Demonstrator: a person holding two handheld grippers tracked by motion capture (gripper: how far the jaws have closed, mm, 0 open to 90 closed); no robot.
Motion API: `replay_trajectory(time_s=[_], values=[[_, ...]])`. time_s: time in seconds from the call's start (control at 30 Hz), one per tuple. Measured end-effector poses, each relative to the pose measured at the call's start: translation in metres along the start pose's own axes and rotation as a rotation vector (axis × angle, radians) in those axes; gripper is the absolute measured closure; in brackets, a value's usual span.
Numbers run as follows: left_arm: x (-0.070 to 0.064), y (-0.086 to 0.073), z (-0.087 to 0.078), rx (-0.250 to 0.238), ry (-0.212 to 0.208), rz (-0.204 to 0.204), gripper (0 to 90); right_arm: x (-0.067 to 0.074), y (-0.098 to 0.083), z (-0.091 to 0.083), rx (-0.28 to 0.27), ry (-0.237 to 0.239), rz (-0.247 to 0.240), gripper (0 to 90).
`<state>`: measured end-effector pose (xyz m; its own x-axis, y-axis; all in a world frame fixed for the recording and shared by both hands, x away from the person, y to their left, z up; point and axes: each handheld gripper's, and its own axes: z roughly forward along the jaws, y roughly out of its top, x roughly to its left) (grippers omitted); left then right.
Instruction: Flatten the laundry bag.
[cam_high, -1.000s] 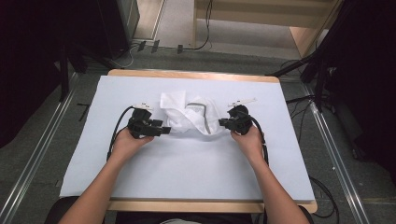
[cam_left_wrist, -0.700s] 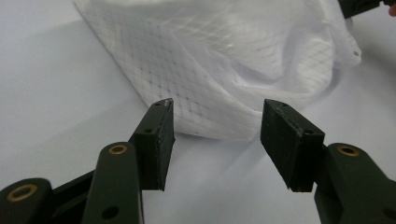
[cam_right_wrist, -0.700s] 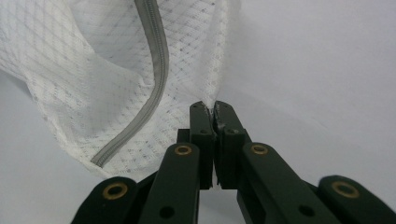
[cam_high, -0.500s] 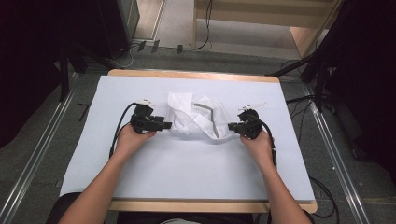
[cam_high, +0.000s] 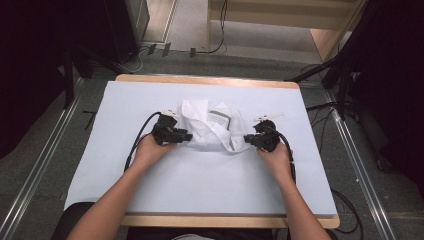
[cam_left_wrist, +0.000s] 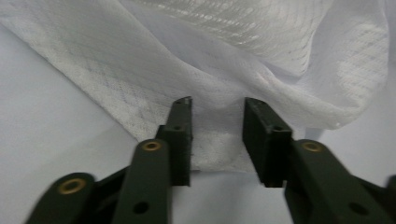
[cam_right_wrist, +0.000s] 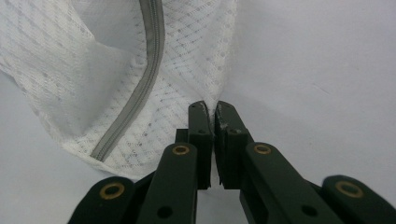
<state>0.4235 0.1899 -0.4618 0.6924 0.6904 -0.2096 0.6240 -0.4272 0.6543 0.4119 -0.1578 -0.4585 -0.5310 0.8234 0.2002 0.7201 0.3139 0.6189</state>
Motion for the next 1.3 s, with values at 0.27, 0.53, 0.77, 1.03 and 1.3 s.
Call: replay_trajectory(time_s=[0.27,0.53,0.77,1.03,1.3], values=[[0.001,-0.003,0.002,-0.009,-0.033,-0.033,90.0,-0.001,0.000,0.000,0.002,0.003,0.002,86.9],[0.012,-0.001,-0.013,-0.028,-0.012,-0.092,90.0,-0.007,0.000,-0.008,-0.018,0.008,0.013,87.0],[0.017,-0.002,-0.019,-0.027,0.014,-0.101,90.0,-0.014,-0.003,-0.018,-0.019,0.001,0.029,87.0],[0.024,-0.003,-0.026,-0.038,0.036,-0.123,83.1,-0.022,-0.016,-0.027,0.016,-0.013,0.028,87.3],[0.019,-0.003,-0.011,-0.055,0.046,-0.104,55.5,-0.028,-0.022,-0.025,0.033,-0.014,0.051,87.3]])
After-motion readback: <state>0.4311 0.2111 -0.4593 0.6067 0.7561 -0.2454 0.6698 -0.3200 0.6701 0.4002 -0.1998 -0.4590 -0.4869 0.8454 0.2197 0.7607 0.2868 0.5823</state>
